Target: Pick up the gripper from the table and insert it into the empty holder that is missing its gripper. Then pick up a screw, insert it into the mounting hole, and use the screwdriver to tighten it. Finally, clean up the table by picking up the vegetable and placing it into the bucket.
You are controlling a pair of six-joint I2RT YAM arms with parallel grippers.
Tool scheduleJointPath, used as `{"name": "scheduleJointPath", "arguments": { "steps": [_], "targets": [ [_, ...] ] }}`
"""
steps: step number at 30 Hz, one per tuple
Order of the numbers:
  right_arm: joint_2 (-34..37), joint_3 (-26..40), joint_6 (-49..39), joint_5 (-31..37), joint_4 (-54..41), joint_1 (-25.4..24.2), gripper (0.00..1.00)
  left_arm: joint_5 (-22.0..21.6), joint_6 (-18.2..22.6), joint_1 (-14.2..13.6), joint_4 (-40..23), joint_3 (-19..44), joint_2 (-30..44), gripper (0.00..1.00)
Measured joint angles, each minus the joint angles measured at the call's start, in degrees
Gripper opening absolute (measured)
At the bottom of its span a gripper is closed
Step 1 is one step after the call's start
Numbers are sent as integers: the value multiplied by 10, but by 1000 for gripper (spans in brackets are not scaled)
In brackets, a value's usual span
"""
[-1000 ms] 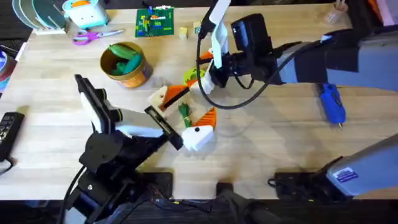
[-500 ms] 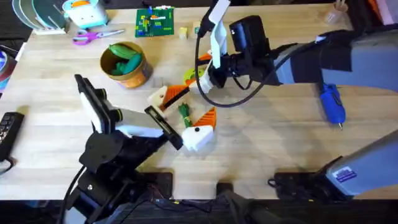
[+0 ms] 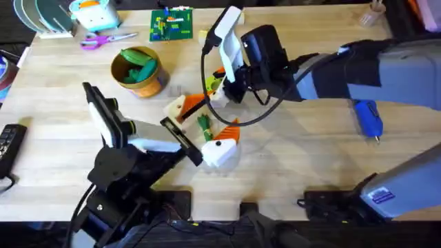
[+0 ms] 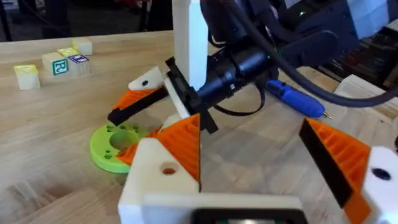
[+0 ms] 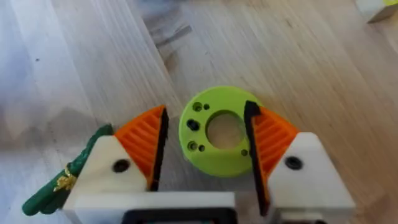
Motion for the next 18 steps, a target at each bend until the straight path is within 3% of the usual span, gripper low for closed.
{"name": "scheduleJointPath", "arguments": {
  "steps": [8,11,14,18],
  "targets": [
    [15,5,0,15,-1,2,663,0,0,0,0,0,0,992],
    [26,8,1,18,2,5,578,0,0,0,0,0,0,992],
    [26,10,1,18,0,7,417,0,0,0,0,0,0,992],
    [26,10,0,18,1,8,378,0,0,0,0,0,0,992]
  ]
}}
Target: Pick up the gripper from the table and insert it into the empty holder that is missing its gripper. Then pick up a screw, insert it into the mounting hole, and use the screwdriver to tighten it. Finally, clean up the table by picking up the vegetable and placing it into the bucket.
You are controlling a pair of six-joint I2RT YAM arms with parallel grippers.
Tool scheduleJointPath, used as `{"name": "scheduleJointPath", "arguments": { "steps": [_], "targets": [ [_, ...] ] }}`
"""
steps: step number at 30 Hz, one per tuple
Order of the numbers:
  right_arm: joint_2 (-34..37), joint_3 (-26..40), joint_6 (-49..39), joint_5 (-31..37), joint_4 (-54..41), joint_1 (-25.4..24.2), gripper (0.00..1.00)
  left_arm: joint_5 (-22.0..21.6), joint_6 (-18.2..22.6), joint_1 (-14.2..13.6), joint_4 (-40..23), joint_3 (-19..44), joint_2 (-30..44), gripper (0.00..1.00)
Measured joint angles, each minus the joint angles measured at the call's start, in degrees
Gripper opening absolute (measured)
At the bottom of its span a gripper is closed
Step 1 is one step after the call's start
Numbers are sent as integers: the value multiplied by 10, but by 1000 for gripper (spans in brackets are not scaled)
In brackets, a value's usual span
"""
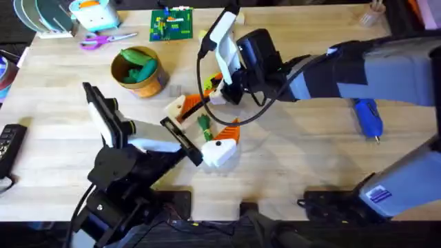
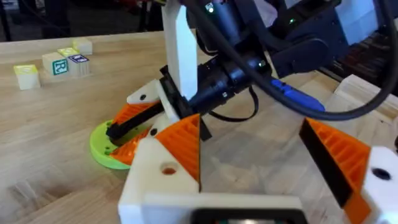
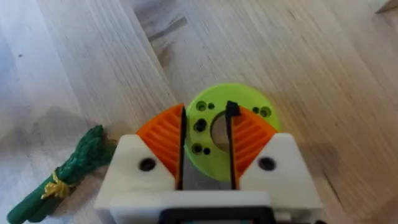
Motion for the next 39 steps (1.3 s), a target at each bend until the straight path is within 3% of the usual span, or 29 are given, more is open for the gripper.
{"name": "scheduleJointPath", "arguments": {
  "steps": [14,39],
  "targets": [
    [0,0,0,2,7,0,10,0,0,0,0,0,0,992],
    [-7,1,0,2,10,-9,7,0,0,0,0,0,0,992]
  ]
}}
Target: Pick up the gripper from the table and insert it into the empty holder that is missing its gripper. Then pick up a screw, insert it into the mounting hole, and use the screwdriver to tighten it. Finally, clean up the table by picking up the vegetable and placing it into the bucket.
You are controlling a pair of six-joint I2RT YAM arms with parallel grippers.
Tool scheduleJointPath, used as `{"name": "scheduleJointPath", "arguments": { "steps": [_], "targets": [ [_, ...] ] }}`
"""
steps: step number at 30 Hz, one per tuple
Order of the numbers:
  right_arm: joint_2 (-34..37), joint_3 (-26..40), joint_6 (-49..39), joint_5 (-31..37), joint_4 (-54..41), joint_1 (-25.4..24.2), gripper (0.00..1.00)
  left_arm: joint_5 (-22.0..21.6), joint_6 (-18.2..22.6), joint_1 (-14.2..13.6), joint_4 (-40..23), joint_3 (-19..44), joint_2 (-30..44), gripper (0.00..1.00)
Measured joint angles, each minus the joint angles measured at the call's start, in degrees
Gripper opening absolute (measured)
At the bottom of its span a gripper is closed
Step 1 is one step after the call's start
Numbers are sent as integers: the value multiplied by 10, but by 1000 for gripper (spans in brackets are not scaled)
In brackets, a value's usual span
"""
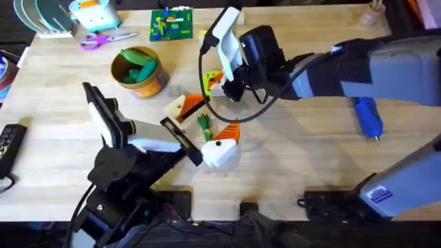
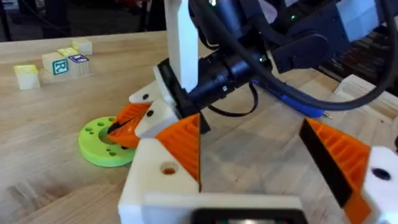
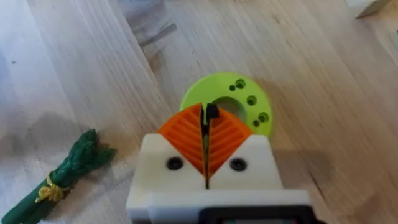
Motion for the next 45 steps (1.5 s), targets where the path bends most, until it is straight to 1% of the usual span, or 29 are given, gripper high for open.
{"name": "scheduleJointPath", "arguments": {
  "steps": [6,9,11,13,16,18,22,27,35,38,41,45],
  "targets": [
    [-23,0,0,0,1,-6,7,0,0,0,0,0,0,992],
    [-30,3,0,0,-2,-19,7,0,0,0,0,0,0,992],
    [-33,14,0,0,-23,-32,6,0,0,0,0,0,0,992],
    [-37,36,-1,0,-69,-44,6,0,0,0,0,0,0,992],
    [-38,98,-10,8,-172,-52,6,0,0,0,0,0,0,992],
    [-38,142,-15,15,-224,-52,6,0,0,0,0,0,0,992],
    [-41,219,-20,20,-292,-50,6,0,0,0,0,0,0,992],
    [-52,285,-22,24,-358,-42,6,0,0,0,0,0,0,992],
    [-56,369,-25,26,-463,-5,6,0,0,0,0,0,0,992],
    [-61,392,-26,26,-482,10,6,0,0,0,0,0,0,992],
    [-75,404,-26,25,-490,20,6,0,0,0,0,0,0,992],
    [-103,407,-26,23,-497,22,6,0,5,0,0,0,0,992]
  ]
}}
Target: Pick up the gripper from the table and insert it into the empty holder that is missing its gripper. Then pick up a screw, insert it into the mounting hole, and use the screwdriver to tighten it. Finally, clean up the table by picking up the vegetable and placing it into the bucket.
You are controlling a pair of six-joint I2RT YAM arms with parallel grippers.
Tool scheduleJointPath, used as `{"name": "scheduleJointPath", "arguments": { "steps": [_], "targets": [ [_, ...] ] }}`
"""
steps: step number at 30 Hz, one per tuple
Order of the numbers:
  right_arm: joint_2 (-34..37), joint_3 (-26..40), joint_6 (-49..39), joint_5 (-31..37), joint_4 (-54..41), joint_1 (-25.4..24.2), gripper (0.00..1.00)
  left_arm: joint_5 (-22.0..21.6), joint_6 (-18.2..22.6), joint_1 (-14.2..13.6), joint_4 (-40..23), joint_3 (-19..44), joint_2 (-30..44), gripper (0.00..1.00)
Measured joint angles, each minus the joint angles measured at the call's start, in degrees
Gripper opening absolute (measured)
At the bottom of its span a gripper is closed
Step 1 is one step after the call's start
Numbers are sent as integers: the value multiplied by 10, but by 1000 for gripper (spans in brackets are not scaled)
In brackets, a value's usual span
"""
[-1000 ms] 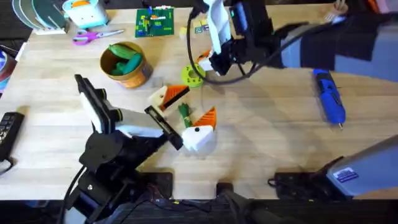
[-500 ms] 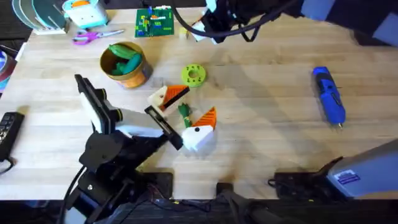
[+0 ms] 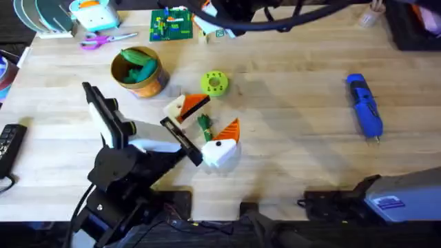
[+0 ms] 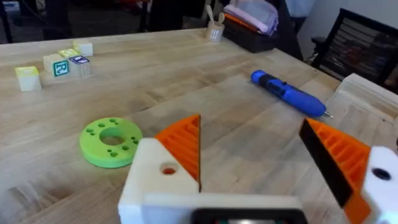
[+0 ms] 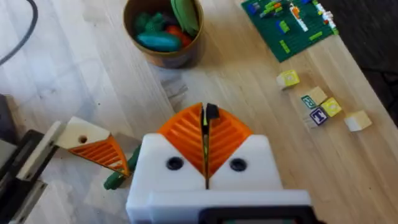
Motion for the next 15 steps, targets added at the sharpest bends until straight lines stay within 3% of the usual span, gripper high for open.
{"name": "scheduleJointPath", "arguments": {
  "steps": [8,15],
  "targets": [
    [-19,6,0,-45,-52,8,6,0,52,0,0,0,0,992],
    [-19,6,0,-54,-63,57,6,0,90,0,0,0,0,992]
  ]
}}
